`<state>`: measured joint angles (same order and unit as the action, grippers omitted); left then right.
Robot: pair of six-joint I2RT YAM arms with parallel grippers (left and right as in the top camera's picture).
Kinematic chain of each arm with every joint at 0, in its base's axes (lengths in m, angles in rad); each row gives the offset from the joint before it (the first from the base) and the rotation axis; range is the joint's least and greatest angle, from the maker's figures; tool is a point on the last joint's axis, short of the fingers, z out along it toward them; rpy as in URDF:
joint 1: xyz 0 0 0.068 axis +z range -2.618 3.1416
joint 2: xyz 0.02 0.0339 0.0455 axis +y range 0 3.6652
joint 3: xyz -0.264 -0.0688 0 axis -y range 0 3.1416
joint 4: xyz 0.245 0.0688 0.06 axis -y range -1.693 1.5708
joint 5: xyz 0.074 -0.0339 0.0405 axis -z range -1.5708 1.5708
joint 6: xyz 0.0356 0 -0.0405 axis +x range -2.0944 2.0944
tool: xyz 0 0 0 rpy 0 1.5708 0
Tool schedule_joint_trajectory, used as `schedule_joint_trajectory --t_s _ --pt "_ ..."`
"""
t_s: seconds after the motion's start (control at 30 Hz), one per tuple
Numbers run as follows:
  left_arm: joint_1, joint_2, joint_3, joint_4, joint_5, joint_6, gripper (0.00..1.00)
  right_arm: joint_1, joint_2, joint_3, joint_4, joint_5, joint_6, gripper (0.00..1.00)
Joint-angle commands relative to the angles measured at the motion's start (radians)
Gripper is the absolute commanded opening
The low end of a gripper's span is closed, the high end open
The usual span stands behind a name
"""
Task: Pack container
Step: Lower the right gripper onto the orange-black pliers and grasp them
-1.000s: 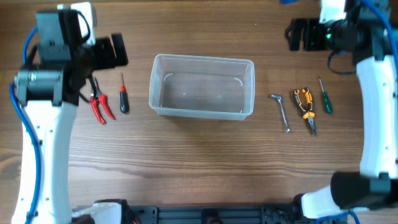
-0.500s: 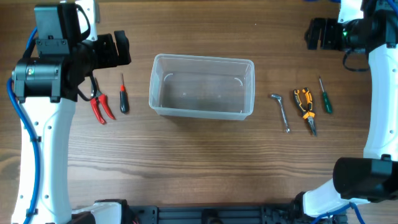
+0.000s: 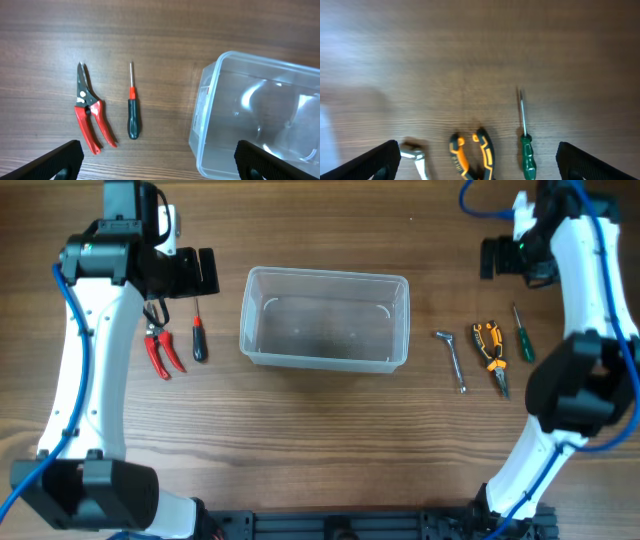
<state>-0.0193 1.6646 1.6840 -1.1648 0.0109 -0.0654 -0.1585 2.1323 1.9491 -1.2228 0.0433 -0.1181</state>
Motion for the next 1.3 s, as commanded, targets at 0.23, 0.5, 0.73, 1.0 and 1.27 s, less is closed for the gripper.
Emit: schedule_joint_trajectory --t_s 0.23,0.5,0.73,1.0,1.27 --pt "0.007 0.040 0.014 -0.006 -0.039 0.005 1.00 -0.004 0.037 -0.001 -0.176 0.000 -0.025 0.76" --pt "0.011 0.040 0.014 -0.008 -0.071 0.005 1.00 -0.004 -0.048 -0.001 -0.267 -0.097 -0.067 0.75" --pt "0.011 0.040 0.014 -0.007 -0.069 0.005 1.00 -0.004 -0.291 -0.042 -0.249 -0.112 -0.078 0.76" --pt "0.011 0.040 0.014 -0.007 -0.069 0.005 1.00 -0.003 -0.417 -0.270 -0.170 -0.111 -0.090 0.75" --pt "0.011 0.040 0.014 -0.007 -0.069 0.005 1.00 -0.002 -0.414 -0.491 0.039 -0.117 -0.141 0.81"
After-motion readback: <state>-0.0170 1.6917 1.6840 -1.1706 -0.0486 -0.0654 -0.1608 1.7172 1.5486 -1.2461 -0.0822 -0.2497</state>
